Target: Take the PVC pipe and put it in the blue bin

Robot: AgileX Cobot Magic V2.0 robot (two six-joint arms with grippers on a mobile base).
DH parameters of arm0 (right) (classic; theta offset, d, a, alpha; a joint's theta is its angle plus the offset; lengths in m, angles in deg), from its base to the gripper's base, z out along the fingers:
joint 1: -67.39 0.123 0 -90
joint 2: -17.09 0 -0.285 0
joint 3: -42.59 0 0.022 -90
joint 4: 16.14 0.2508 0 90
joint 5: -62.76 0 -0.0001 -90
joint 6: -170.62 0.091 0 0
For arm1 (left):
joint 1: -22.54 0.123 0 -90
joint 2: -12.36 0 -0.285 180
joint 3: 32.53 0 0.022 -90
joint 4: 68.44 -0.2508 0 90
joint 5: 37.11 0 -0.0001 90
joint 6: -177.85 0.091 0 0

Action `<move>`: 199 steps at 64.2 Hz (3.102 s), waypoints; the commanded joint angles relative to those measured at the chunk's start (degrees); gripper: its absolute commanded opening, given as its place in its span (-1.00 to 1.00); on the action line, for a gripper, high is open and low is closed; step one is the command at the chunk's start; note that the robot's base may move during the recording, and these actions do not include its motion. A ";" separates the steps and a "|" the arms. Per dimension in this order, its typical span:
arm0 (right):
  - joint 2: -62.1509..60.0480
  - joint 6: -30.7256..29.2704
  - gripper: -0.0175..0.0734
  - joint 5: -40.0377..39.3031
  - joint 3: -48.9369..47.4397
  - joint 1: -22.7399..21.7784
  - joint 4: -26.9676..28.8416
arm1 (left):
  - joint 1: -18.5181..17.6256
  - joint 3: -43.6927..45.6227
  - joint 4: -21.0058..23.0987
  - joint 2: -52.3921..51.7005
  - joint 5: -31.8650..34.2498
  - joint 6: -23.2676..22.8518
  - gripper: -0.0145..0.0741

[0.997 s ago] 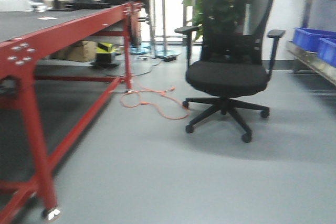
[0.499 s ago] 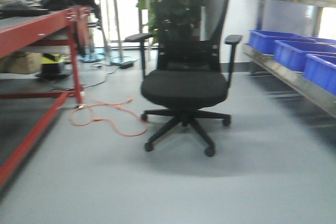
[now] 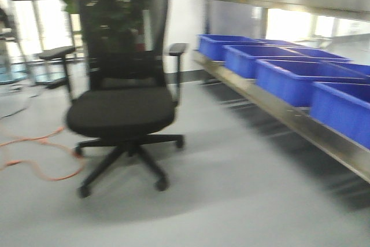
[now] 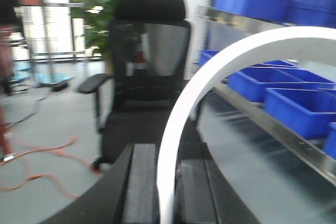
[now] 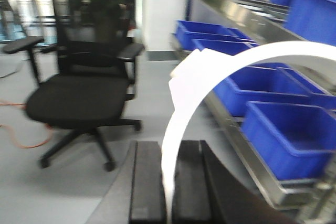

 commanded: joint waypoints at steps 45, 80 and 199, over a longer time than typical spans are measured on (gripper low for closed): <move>-0.07 -0.26 -0.98 -1.54 0.01 0.04 -0.56 | 0.02 -0.15 0.59 -0.29 1.44 -0.33 -0.92; -0.07 -0.26 -0.98 -1.63 0.01 0.04 -0.56 | 0.02 -0.15 0.59 -0.29 1.44 -0.33 -0.92; -0.07 -0.26 -0.98 -1.65 0.01 0.04 -0.46 | 0.02 -0.15 0.59 -0.29 1.44 -0.33 -0.92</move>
